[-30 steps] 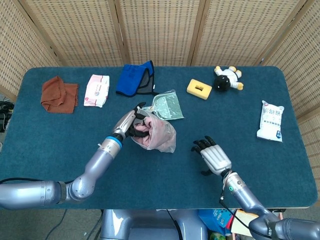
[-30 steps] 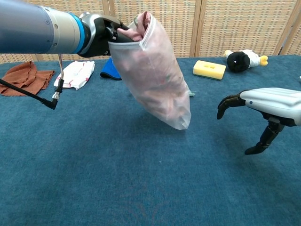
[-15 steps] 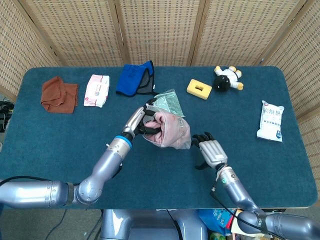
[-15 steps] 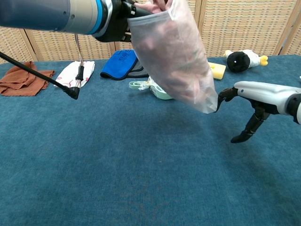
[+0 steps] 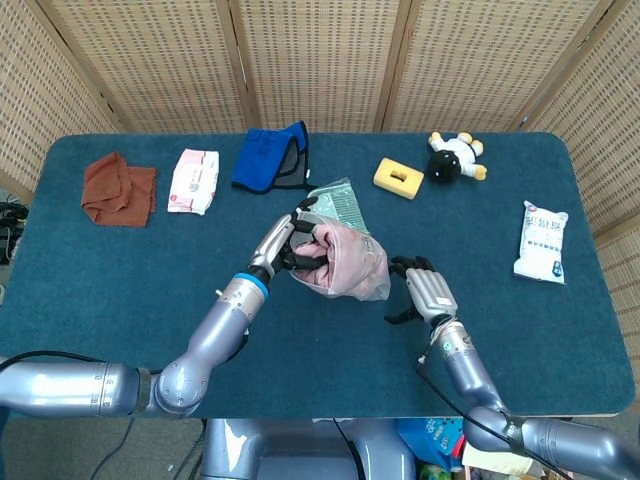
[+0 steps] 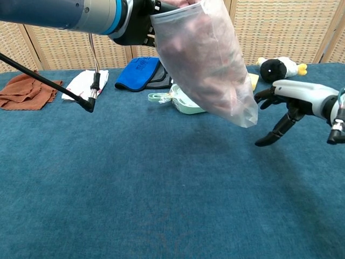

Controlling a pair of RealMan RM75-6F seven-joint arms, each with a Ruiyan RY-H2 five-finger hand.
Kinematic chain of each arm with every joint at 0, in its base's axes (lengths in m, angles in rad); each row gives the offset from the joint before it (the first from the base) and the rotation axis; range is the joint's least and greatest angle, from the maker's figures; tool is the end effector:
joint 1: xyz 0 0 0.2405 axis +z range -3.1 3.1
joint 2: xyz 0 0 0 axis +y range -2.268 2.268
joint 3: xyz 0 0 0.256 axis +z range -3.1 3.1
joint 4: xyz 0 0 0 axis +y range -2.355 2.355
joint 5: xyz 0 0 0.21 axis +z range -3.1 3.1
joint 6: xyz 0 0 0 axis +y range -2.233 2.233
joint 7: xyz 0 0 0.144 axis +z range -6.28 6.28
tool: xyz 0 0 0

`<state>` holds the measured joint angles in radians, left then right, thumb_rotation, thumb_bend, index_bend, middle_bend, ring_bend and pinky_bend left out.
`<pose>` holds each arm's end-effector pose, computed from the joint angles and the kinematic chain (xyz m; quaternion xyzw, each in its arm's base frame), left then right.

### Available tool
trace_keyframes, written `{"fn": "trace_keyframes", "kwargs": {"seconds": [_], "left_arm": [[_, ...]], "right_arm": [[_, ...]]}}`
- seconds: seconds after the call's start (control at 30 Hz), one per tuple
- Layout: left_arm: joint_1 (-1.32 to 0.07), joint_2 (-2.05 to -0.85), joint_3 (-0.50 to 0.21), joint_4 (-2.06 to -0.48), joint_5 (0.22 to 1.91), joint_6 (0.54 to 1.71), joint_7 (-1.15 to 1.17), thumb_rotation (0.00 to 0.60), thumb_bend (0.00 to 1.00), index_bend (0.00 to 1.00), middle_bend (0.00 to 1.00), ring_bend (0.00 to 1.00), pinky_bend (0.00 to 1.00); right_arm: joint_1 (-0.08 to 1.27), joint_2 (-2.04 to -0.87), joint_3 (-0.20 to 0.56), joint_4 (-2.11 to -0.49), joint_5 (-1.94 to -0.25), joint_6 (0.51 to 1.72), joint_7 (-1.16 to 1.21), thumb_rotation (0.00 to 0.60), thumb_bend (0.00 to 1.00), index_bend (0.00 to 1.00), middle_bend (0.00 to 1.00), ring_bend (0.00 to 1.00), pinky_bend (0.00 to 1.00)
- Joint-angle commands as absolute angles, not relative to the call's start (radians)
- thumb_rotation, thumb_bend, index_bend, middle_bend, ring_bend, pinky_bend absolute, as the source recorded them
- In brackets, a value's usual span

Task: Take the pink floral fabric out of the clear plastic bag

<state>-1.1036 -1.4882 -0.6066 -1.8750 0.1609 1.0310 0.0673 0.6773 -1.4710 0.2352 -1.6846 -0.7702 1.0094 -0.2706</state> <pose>0.0331 0.3597 0.0237 -0.4478 -0.7335 -0.4789 0.1791 -0.1666 -0.3280 0.0059 0.6095 -0.5678 0.3731 0.4085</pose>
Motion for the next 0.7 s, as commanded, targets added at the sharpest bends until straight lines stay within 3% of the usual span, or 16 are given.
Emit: {"fn": "trace_keyframes", "kwargs": {"seconds": [0.03,0.37,0.7], "left_arm": [[-1.105,-1.495,-0.608,-1.876,0.160,1.038,0.059,0.600,0.62,0.79,0.00,0.00,0.00],[-1.109,-1.537,-0.617,-1.869,0.183,1.105,0.031,0.600,0.62,0.79,0.00,0.00,0.00],[-1.114,-1.570,-0.633,-1.868,0.170,1.149,0.035,0.600,0.62,0.79,0.00,0.00,0.00]], "right_arm": [[0.674,-1.487,0.257,-1.693,-0.758,1.037,-0.254,0.600,0.00,0.42,0.19,0.18,0.04],[0.674,-1.507,0.295,-1.742,-0.653,1.075,-0.260,0.600,0.01,0.43,0.19,0.18,0.04],[0.688,-1.534,0.340,-1.776,-0.596,1.123,-0.255,0.600,0.29,0.49,0.22,0.21,0.08]]}}
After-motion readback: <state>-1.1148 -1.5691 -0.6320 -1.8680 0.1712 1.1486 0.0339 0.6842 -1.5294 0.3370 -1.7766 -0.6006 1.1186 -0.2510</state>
